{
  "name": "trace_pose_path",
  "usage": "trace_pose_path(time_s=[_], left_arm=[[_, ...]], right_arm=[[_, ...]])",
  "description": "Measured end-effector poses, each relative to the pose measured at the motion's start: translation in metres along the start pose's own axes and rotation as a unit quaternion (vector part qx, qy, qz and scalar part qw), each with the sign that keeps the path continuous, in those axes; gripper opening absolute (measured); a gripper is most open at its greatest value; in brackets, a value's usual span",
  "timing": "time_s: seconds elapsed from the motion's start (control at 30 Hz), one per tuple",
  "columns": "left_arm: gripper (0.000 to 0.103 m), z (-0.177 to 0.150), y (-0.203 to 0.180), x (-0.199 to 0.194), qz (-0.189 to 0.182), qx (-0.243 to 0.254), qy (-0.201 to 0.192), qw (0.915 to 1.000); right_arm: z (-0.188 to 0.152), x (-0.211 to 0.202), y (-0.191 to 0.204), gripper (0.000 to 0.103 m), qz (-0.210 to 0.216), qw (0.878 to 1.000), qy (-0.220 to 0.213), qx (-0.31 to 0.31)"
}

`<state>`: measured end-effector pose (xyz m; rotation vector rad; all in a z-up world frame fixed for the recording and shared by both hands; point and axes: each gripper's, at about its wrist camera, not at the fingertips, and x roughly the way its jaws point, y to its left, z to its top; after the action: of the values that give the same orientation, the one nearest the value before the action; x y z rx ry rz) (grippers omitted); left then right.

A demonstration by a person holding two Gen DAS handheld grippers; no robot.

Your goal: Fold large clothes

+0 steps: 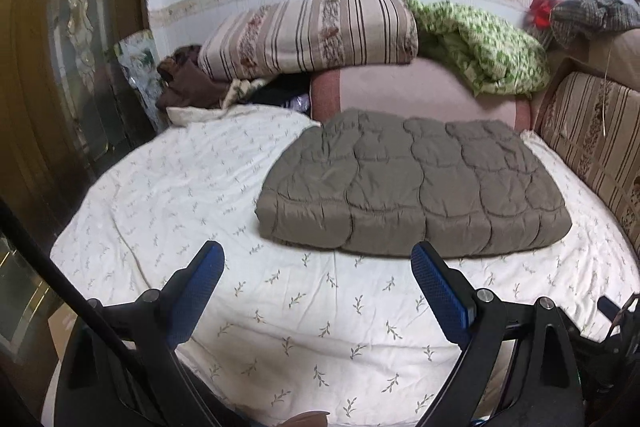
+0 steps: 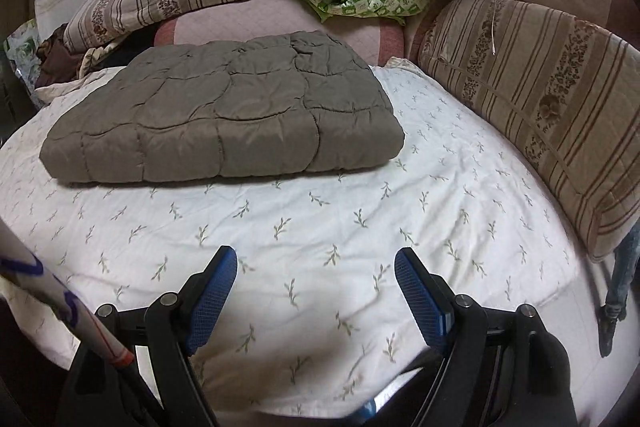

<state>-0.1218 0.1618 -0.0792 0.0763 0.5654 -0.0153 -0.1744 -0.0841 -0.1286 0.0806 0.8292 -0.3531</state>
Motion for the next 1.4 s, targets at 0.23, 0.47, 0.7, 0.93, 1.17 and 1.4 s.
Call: trace_pose_path(time_s=[0.23,0.47,0.7,0.93,1.17,1.4], left_arm=[[0.094,0.001,0.006,-0.033,-0.026,-0.017,-0.02,0.9993],[0.094,0.001,0.011,-0.052,-0.055,-0.028,-0.015,0.998],[0.094,-0.012,0.011,-0.053,-0.055,-0.024,0.005,0.9982],[0.094,-0.031,0.01,-0.039,-0.062,-0.017,0.048,0.9968],[0.094,-0.037,0.011,-0.029,-0.062,-0.02,0.063,0.9959],[0.094,-0.039,0.011,-0.02,-0.065,-0.019,0.078,0.9947]], right_arm=[[0.002,-0.028,0.004,0.085,0.006,1.0,0.011,-0.015],[0.015,-0.069,0.001,0.087,0.023,0.999,0.011,-0.02],[0.007,-0.084,0.009,0.089,-0.002,1.0,-0.01,-0.018],[0.0,-0.074,0.014,0.09,-0.019,1.0,-0.005,-0.016],[-0.004,-0.07,0.017,0.091,-0.017,1.0,-0.007,-0.012],[-0.006,-0.06,0.02,0.092,-0.016,1.0,0.003,-0.019]])
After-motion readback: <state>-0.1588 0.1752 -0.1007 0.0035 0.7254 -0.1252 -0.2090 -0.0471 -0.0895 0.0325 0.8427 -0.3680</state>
